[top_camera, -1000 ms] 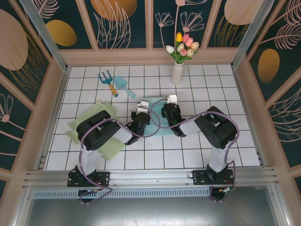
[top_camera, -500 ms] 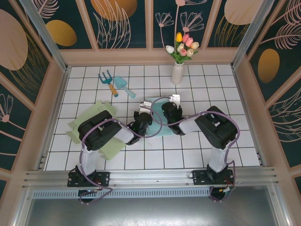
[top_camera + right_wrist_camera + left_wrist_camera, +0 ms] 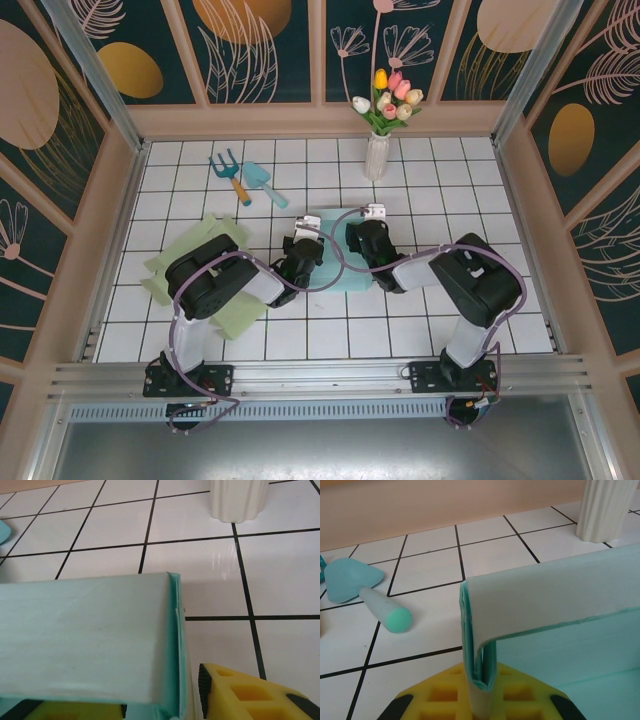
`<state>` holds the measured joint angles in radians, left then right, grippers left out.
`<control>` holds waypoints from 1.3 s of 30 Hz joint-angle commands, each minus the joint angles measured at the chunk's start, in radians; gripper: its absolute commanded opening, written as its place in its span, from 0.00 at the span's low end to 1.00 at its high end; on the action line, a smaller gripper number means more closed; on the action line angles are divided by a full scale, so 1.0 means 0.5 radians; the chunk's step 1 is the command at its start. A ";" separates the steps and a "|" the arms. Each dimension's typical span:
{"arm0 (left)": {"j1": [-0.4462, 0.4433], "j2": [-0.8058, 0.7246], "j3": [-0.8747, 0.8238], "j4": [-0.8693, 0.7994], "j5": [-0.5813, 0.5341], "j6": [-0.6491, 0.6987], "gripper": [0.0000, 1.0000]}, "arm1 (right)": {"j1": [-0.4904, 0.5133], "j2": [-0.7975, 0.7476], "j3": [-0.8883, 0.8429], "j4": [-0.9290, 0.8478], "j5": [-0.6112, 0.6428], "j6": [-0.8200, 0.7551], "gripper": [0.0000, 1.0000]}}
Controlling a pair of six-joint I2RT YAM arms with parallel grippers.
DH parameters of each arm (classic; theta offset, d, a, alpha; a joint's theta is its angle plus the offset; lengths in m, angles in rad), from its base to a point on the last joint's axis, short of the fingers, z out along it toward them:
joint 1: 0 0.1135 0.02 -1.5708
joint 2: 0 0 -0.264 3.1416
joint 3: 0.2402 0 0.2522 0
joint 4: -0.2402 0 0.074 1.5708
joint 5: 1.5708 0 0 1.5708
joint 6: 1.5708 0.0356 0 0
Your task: Fold the paper box
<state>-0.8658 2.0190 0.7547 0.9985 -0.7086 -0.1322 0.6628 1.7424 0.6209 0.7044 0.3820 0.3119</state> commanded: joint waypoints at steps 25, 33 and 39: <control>0.007 0.078 -0.022 -0.236 -0.025 0.071 0.02 | -0.030 0.160 0.048 -0.126 0.539 0.129 0.26; 0.008 0.079 -0.019 -0.244 -0.028 0.071 0.02 | -0.016 -0.026 -0.098 0.097 0.125 0.144 0.34; 0.008 0.079 -0.004 -0.271 -0.031 0.062 0.02 | 0.002 -0.363 -0.146 -0.158 -0.009 0.238 0.42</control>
<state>-0.8696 2.0209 0.7620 0.9916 -0.6968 -0.1349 0.6617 1.6451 0.5598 0.6632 0.4210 0.3893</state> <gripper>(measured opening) 0.099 0.418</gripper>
